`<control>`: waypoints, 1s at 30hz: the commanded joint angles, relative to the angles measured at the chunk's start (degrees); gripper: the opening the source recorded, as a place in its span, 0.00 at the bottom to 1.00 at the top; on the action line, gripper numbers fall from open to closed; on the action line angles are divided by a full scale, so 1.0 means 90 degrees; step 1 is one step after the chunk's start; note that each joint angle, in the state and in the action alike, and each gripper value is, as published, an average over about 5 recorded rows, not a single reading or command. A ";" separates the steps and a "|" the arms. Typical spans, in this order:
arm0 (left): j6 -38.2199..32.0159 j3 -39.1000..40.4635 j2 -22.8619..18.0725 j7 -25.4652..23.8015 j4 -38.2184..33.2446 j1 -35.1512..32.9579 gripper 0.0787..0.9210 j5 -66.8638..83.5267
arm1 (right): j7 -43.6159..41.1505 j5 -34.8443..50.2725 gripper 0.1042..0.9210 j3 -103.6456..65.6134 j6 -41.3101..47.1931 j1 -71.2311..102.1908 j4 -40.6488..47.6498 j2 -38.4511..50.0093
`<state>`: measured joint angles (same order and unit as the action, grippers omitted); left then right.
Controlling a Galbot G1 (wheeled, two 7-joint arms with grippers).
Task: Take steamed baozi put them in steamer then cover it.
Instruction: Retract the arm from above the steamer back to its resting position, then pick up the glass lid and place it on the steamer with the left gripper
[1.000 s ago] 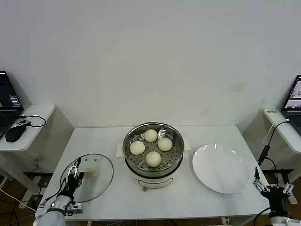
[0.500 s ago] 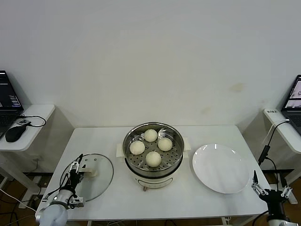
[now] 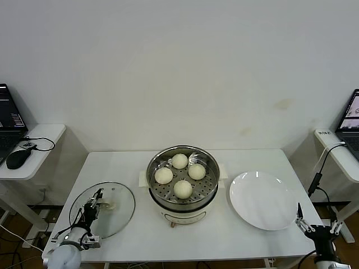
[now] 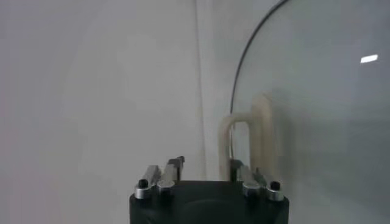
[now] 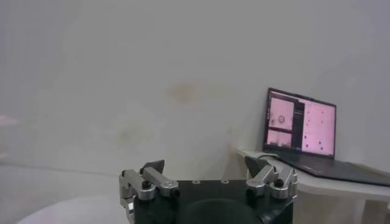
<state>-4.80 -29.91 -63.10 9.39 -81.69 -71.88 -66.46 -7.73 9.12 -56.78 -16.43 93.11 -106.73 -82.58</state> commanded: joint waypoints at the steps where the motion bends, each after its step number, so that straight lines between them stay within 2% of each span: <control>1: 0.0035 -0.0124 0.0010 -0.0058 -0.0610 -0.0258 0.28 0.0157 | -0.0027 -0.0194 0.88 0.0068 -0.0199 -0.0004 0.0048 0.0010; 5: 0.0118 -0.0257 0.0041 -0.0120 -0.1149 -0.0495 0.14 0.0176 | -0.0025 -0.0250 0.88 0.0150 -0.0254 -0.0008 0.0024 0.0008; 8: 0.0225 -0.0407 0.0131 -0.0308 -0.1734 -0.0713 0.08 0.0237 | -0.0028 -0.0327 0.88 0.0241 -0.0296 0.0007 -0.0009 -0.0006; 14: 0.0746 -0.0861 0.0405 -0.0833 -0.2898 -0.1021 0.07 0.0531 | -0.0027 -0.0576 0.88 0.0457 -0.0412 0.0042 -0.0046 -0.0095; 20: 0.1516 -0.1121 0.0678 -0.1353 -0.3450 -0.0809 0.07 0.0793 | 0.0009 -0.0707 0.88 0.0607 -0.0457 0.0056 -0.0066 -0.0154; 27: 0.2208 -0.0604 0.1187 -0.1884 -0.4135 -0.0526 0.07 0.1853 | 0.0076 -0.0975 0.88 0.0774 -0.0544 0.0082 -0.0012 -0.0302; 30: 0.2499 -0.0174 0.1462 -0.1877 -0.4345 -0.0314 0.07 0.2265 | 0.0107 -0.1236 0.88 0.0854 -0.0564 0.0047 0.0023 -0.0361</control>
<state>7.91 -36.78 -56.32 -2.17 -109.96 -77.27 -57.32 -7.20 2.38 -51.04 -20.84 93.61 -106.90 -84.77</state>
